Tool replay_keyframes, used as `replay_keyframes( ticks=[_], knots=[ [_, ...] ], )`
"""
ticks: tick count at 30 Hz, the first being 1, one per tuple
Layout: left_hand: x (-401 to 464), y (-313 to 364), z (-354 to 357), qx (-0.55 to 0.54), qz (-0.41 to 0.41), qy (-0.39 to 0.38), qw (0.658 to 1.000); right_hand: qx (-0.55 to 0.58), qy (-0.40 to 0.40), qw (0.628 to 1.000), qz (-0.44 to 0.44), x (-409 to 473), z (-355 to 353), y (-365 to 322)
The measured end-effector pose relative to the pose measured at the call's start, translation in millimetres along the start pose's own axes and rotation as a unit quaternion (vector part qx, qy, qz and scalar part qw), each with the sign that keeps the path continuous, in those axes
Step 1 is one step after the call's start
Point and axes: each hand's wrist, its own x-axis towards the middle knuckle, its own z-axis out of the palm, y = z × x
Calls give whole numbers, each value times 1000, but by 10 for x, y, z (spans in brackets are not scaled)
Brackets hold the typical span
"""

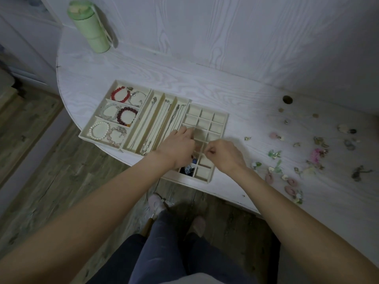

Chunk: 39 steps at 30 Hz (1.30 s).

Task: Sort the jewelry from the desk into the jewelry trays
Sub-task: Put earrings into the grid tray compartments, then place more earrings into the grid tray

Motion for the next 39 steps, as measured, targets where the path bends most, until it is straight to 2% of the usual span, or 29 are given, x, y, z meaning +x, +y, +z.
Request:
replay_keyframes(
  ticks=[6,11,18,20,24,28,34,39],
  knots=[
    [324,434,-247,3,26,-6,1000,35,45,998,41,-139,-191,456],
    [713,857,-394,-46,22,-3,999,71,90,989,90,-282,-370,904],
    [1313,1409,-422,-124,68,-10,990,104,137,972,163,-347,-608,1516],
    [1472,1508,-353,-127,100,-26,986,97,122,976,153,-299,-641,1659],
    [1659,1610,-203,-47,111,-38,992,82,50,988,120,-97,-656,1860],
    [1691,1586,-33,-35,69,4,997,61,37,993,89,100,-579,1951],
    [1724,1592,71,-6,60,100,993,48,163,980,98,255,-494,1948],
    [1786,1587,116,-56,57,127,989,46,156,980,117,307,-483,1913]
  ],
)
